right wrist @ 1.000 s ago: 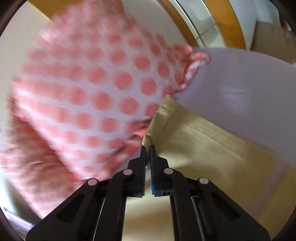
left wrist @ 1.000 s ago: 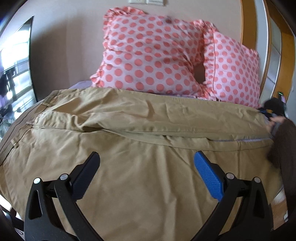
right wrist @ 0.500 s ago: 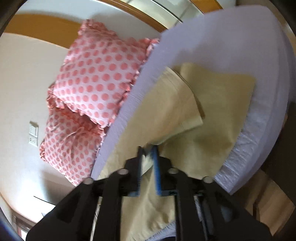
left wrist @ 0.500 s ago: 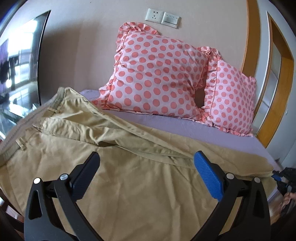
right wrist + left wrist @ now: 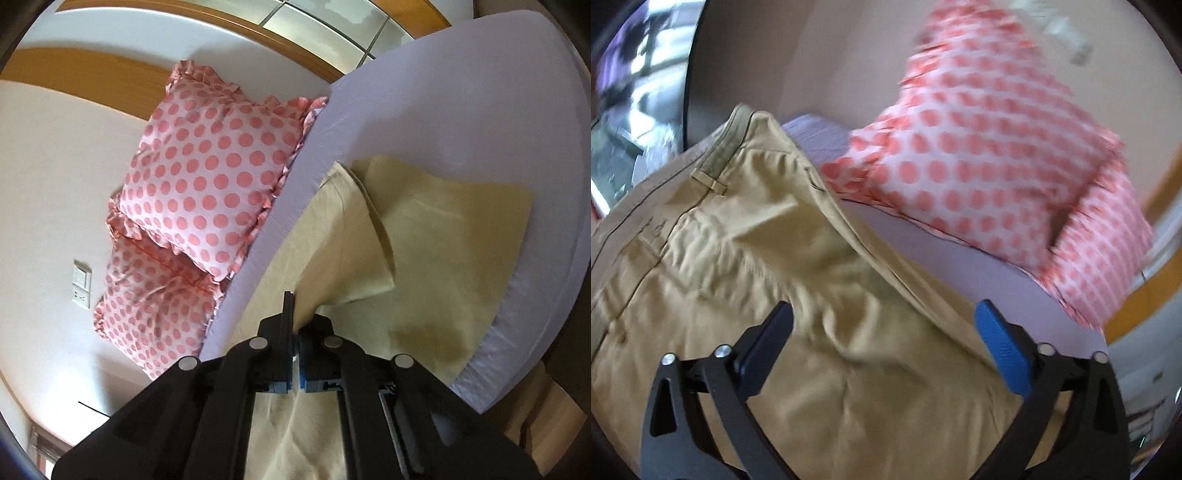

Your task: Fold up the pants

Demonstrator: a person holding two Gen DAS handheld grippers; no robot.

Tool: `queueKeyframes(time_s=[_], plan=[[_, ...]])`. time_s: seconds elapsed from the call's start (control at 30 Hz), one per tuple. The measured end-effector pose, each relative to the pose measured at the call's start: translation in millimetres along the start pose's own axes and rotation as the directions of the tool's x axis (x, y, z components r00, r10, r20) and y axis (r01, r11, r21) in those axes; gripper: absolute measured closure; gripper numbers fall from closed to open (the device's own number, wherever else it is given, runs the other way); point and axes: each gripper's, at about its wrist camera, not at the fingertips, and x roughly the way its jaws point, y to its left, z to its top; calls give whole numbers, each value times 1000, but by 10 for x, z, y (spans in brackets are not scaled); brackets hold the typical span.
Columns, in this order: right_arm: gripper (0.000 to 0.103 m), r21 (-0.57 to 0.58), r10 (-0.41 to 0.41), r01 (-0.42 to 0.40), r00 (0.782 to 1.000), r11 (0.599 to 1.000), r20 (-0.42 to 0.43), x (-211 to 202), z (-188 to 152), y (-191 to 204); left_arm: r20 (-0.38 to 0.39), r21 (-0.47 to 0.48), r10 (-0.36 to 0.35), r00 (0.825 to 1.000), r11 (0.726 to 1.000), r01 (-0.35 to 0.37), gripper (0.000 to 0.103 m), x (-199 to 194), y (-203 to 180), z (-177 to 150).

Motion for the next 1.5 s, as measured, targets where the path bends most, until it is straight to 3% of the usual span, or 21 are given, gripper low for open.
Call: queueKeyframes(time_s=[0.17, 0.2, 0.23, 0.27, 0.3, 0.37, 0.5, 0.57, 0.67, 0.83, 0.93, 1.07, 1.1, 1.13, 1.2, 1.37, 1.5], plan=[[101, -14, 0, 0, 1000, 1000, 10, 28, 57, 21, -101, -35, 140, 985, 989, -144, 30, 721, 124, 561], [101, -15, 3, -3, 1000, 1000, 12, 41, 74, 31, -118, -40, 168, 979, 984, -173, 51, 828, 168, 616], [101, -13, 7, -7, 1000, 1000, 15, 49, 95, 36, -148, -54, 207, 967, 975, -217, 63, 967, 254, 672], [101, -13, 14, -14, 1000, 1000, 22, 60, 122, 52, -173, -94, 187, 967, 974, -205, 87, 1037, 357, 686], [101, -22, 22, -21, 999, 1000, 39, 61, 171, 94, -175, -168, 122, 977, 974, -152, 89, 1022, 471, 660], [101, -35, 50, -47, 996, 998, 74, -8, 279, 188, -120, -192, 88, 989, 975, -110, 91, 791, 525, 573], [101, -92, 83, -70, 986, 993, 147, -338, 362, 343, 36, -80, 47, 998, 996, -44, 91, -182, 503, 118], [101, -113, 51, -32, 984, 993, 172, -478, 333, 310, 94, -60, 27, 995, 998, -21, 90, -732, 634, -326], [101, -92, -20, 35, 986, 995, 164, -550, 253, 83, 88, -93, 36, 995, 995, -28, 88, -1097, 911, -942], [101, -12, -100, 103, 986, 995, 136, -509, 151, -259, 11, -154, 59, 998, 986, -57, 88, -1095, 1178, -1538], [101, -21, -113, 117, 984, 993, 140, -540, 137, -287, 42, -173, 27, 999, 985, -19, 87, -1155, 1253, -1667], [99, -41, -157, 164, 977, 986, 141, -601, 114, -258, 59, -143, 39, 997, 989, -30, 81, -1225, 1236, -1738], [91, -38, -176, 184, 972, 982, 158, -656, 99, -248, 68, -139, 35, 997, 990, -26, 78, -1260, 1234, -1765], [67, -38, -202, 212, 963, 977, 178, -714, 87, -248, 75, -136, 38, 996, 990, -27, 76, -1283, 1227, -1784], [41, -44, -224, 239, 948, 970, 225, -804, 65, -247, 86, -132, 54, 995, 990, -43, 68, -1315, 1209, -1791], [43, -76, -235, 257, 946, 963, 223, -725, 54, -270, 133, -175, 76, 988, 983, -52, 53, -1496, 1342, -1868], [46, -80, -258, 281, 941, 956, 219, -624, -11, -309, 154, -230, 81, 985, 972, -44, 52, -1567, 1496, -1934]])
